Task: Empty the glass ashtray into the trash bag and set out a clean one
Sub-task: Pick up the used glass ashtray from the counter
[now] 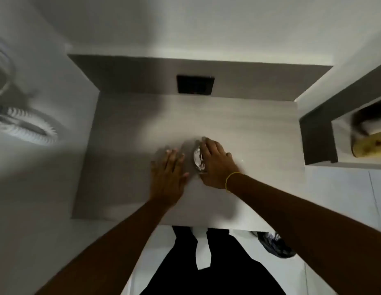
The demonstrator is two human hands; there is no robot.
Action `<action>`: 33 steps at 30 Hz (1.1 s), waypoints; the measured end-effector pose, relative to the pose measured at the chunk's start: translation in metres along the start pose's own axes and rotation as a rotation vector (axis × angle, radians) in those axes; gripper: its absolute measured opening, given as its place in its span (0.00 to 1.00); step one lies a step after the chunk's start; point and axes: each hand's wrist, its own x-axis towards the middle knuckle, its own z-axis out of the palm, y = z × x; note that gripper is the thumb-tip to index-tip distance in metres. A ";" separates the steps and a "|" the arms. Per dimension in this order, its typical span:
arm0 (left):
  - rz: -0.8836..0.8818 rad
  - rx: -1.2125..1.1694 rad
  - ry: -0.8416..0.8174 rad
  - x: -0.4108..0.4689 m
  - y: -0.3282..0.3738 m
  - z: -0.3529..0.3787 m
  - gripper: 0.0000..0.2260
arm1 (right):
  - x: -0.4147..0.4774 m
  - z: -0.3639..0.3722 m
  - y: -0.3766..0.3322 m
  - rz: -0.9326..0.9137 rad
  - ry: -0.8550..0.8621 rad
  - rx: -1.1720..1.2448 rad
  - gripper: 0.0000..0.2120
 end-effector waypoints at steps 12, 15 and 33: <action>0.018 0.019 0.033 -0.009 -0.015 0.046 0.31 | 0.039 -0.017 0.005 -0.115 -0.148 -0.164 0.42; 0.019 0.015 0.054 -0.009 -0.016 0.047 0.31 | 0.038 -0.018 0.004 -0.127 -0.160 -0.166 0.43; 0.017 0.028 0.132 -0.011 -0.015 0.045 0.31 | -0.028 -0.004 0.110 0.159 0.098 0.231 0.51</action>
